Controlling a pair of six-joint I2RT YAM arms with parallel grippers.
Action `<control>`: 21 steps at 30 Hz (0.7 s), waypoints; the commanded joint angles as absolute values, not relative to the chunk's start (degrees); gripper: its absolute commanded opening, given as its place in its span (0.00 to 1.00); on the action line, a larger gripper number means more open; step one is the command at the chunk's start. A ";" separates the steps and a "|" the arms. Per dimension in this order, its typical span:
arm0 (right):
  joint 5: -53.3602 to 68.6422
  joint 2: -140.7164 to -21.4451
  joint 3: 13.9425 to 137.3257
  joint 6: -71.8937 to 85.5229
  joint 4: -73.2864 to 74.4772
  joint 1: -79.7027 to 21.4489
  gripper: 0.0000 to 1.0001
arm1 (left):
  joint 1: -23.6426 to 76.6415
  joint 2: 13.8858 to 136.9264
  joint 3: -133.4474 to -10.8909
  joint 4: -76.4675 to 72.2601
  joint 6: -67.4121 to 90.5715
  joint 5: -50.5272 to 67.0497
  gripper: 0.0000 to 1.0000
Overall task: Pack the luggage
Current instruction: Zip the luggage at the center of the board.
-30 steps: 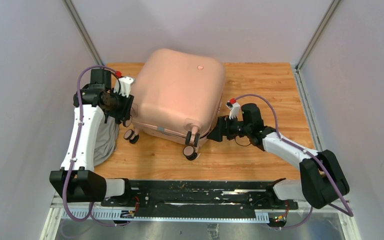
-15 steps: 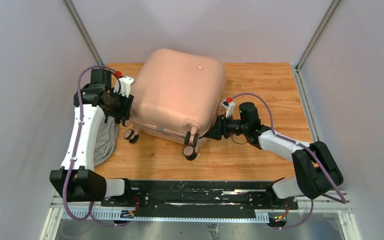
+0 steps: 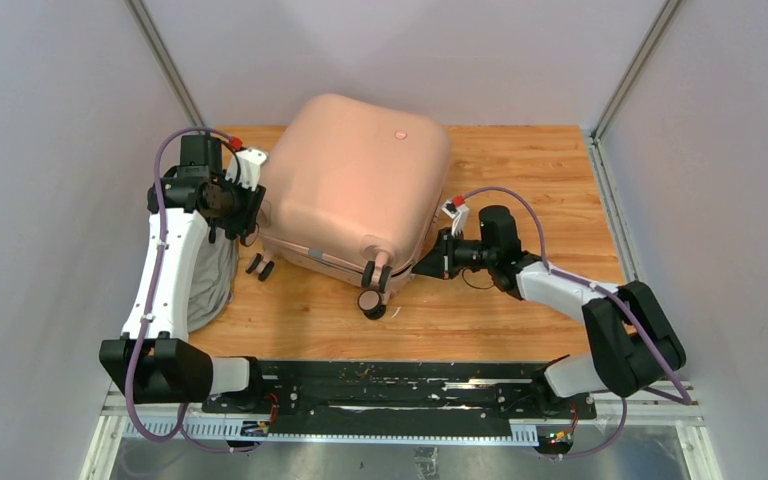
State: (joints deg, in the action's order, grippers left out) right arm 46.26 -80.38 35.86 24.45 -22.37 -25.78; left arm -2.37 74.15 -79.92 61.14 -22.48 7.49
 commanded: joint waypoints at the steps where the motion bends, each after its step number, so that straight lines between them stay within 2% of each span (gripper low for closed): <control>1: 41.24 -78.22 34.11 23.15 -25.10 -26.63 0.00 | -1.58 71.88 -81.52 58.62 -22.84 9.87 0.00; 10: 34.85 -75.03 32.02 22.65 -22.70 -28.20 0.00 | -1.58 71.39 -80.36 58.62 -22.65 10.15 0.00; 21: 18.25 -64.24 29.95 21.90 -14.63 -43.67 0.00 | -1.58 70.03 -78.05 58.62 -19.64 14.31 0.00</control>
State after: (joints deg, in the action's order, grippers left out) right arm 20.99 -68.88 32.14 21.61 -18.04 -37.45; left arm -2.39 73.52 -78.65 61.10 -21.21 7.99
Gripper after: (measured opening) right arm 0.008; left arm 0.466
